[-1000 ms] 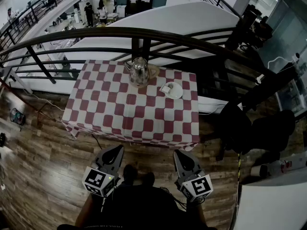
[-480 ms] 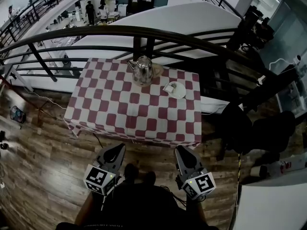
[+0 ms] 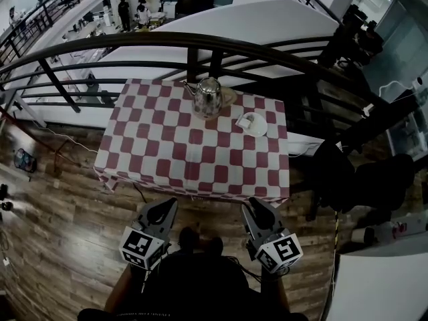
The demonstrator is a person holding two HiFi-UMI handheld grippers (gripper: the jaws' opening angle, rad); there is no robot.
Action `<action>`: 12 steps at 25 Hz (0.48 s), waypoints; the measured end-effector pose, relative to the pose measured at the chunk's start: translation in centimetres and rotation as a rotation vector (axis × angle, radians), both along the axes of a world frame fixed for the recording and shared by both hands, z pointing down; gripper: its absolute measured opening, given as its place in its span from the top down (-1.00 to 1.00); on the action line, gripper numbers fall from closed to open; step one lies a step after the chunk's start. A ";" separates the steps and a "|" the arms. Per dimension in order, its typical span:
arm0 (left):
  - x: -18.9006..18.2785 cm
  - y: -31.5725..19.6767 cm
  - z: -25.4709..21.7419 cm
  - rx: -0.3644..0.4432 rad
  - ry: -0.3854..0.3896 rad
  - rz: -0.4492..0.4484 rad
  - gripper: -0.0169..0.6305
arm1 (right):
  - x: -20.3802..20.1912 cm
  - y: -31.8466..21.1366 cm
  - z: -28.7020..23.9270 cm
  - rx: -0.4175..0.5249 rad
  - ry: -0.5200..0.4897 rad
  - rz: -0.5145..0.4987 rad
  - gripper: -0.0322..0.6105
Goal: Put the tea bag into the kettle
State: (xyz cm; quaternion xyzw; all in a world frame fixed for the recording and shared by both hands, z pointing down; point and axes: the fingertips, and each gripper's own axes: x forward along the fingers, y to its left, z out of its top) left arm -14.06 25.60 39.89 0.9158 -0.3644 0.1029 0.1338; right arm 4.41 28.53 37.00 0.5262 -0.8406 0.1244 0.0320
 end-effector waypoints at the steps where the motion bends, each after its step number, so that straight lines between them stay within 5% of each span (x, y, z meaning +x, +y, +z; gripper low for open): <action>1: -0.4 -0.3 0.1 -0.002 0.000 0.003 0.93 | -0.4 -0.3 0.1 -0.002 0.001 0.005 0.57; 12: -3.9 -4.2 1.0 0.008 -0.014 0.017 0.93 | -3.2 -2.6 0.5 -0.011 0.007 0.054 0.57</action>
